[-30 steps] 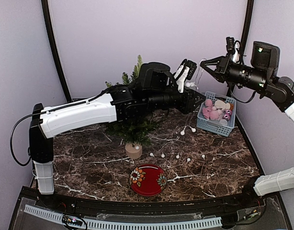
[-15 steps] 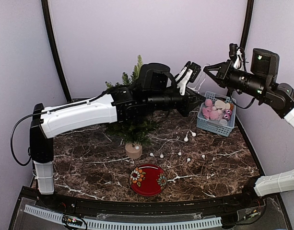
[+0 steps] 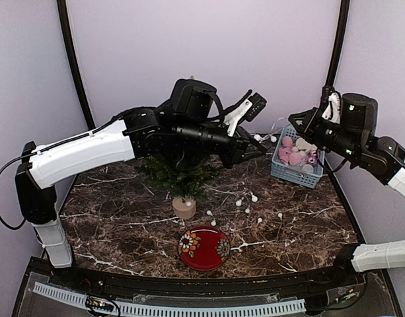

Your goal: Decorate the small christmas tree

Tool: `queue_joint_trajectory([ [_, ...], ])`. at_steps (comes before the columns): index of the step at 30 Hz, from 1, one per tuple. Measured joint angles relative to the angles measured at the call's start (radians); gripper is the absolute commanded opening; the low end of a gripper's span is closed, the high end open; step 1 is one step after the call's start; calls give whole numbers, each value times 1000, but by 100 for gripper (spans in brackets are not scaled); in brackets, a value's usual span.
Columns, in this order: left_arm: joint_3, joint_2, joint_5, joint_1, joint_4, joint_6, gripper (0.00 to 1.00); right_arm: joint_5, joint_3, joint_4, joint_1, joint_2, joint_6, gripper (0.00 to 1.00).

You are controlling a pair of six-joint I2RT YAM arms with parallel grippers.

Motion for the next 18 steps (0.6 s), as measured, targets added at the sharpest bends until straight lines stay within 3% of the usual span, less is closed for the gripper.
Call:
queue_joint_trajectory([
  [4,-8,-51,52,-17,-64,2,0,117,-30,13,-45,-9,-14,15],
  [6,-6,-84,61,-23,-81,3,0,143,-42,19,-56,-13,-23,27],
  [9,24,-112,59,-29,-108,6,0,138,-82,51,-62,-33,-61,53],
  [13,70,-119,42,-28,-139,12,0,44,-208,139,-67,-96,-89,72],
  [18,104,-119,25,-27,-185,18,0,-191,-415,322,-69,-151,-121,87],
])
